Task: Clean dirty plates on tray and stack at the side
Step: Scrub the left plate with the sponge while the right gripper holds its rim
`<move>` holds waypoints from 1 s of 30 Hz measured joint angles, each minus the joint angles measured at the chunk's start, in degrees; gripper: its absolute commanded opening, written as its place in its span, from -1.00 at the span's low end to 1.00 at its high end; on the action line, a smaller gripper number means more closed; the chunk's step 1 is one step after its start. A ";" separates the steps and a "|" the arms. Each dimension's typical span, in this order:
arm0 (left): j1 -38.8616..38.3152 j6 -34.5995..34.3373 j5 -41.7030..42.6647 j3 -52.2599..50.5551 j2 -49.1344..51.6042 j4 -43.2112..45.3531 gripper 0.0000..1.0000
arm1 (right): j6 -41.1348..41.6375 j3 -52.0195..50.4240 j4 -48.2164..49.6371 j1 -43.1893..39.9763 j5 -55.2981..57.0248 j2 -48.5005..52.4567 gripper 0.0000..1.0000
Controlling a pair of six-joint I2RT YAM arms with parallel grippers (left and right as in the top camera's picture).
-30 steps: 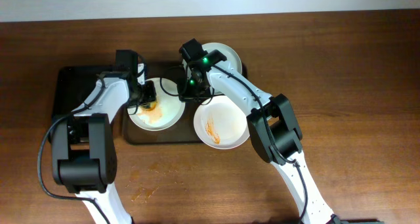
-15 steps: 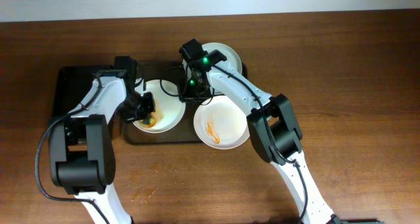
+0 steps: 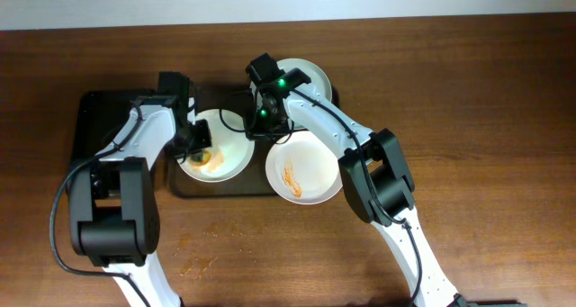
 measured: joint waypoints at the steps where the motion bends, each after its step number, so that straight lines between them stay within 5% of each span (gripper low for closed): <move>1: 0.00 -0.17 -0.63 0.15 -0.02 -2.86 -0.98 | -0.02 0.00 0.00 0.00 0.00 0.00 -0.92; 6: 0.15 1.18 3.76 0.17 -0.07 -7.34 -0.98 | 0.00 0.00 -0.02 0.00 -0.02 0.00 -0.91; 12: 0.24 3.17 11.23 -0.70 0.17 5.88 -0.98 | 0.00 0.00 0.04 0.00 0.00 0.00 -0.91; 17: 0.04 -0.85 4.26 -0.87 0.68 14.12 -0.98 | 0.00 0.00 0.31 0.00 -0.02 0.00 -0.92; 22: -0.09 -3.45 -1.07 -0.33 0.52 8.85 -0.98 | 0.00 0.00 0.46 0.00 0.00 0.00 -0.91; 25: 0.13 0.24 5.33 0.13 0.22 1.29 -0.98 | 0.00 0.00 0.26 0.00 -0.02 0.00 -0.92; 30: 0.22 8.09 18.18 -0.20 1.11 4.17 -0.98 | 0.00 0.00 0.17 0.00 -0.02 0.00 -0.91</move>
